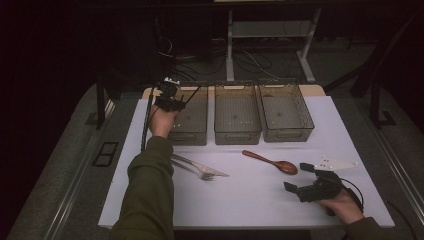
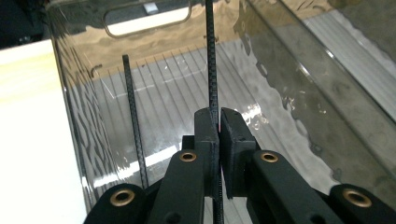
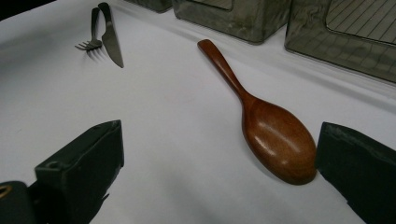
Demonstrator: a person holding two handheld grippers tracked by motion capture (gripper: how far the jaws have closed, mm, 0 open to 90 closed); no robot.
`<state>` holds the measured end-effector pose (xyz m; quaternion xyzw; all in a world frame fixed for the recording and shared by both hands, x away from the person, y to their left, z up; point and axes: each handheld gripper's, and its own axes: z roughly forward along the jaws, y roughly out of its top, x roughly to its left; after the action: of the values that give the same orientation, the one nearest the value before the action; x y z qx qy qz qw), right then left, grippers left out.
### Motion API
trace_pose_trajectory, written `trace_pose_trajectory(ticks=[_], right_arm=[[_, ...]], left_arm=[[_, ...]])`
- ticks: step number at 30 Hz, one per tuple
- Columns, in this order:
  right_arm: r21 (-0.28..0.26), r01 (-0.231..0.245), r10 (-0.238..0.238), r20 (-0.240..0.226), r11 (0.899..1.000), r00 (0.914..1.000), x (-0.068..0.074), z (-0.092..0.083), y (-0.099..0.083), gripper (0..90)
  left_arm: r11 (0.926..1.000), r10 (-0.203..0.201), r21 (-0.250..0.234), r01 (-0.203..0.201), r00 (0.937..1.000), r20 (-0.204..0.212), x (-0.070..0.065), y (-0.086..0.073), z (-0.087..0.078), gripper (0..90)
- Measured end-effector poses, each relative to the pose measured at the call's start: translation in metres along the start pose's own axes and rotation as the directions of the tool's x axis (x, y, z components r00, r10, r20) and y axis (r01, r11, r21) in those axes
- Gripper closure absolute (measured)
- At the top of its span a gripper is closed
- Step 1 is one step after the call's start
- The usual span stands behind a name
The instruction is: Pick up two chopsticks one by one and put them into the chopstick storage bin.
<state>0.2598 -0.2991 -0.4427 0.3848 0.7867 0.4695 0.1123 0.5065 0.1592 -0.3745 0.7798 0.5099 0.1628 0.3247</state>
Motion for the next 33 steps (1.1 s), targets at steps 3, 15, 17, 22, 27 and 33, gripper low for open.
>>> trace_pose_trajectory(ticks=[3,15,17,22,27,33], right_arm=[[-0.002,-0.002,0.002,0.001,1.000,1.0000,0.000,-0.001,0.000,1.1],[-0.006,-0.002,0.002,0.001,1.000,1.0000,-0.001,-0.001,0.000,1.1],[-0.005,-0.005,0.005,0.003,1.000,1.0000,-0.001,-0.001,0.001,1.1],[-0.006,-0.006,0.006,0.006,1.000,1.0000,-0.001,0.000,0.001,1.1],[-0.003,-0.016,0.016,0.007,1.000,0.9998,-0.001,0.001,0.001,1.1],[0.000,-0.015,0.015,0.009,1.000,0.9998,-0.002,0.001,0.001,1.1]], left_arm=[[1.0000,0.000,0.009,0.000,1.0000,-0.007,0.000,-0.001,0.003,84.9],[0.9993,0.024,-0.027,-0.024,0.9997,-0.010,-0.002,0.001,-0.007,67.1],[0.9986,0.039,-0.035,-0.039,0.9992,0.003,-0.003,0.001,-0.010,64.8],[0.9961,0.070,-0.058,-0.067,0.9953,0.066,-0.008,0.002,-0.020,60.0],[0.9901,0.119,-0.087,-0.110,0.9862,0.115,-0.017,0.003,-0.034,54.4],[0.9836,0.153,-0.120,-0.135,0.9746,0.163,-0.029,-0.004,-0.048,46.2]])
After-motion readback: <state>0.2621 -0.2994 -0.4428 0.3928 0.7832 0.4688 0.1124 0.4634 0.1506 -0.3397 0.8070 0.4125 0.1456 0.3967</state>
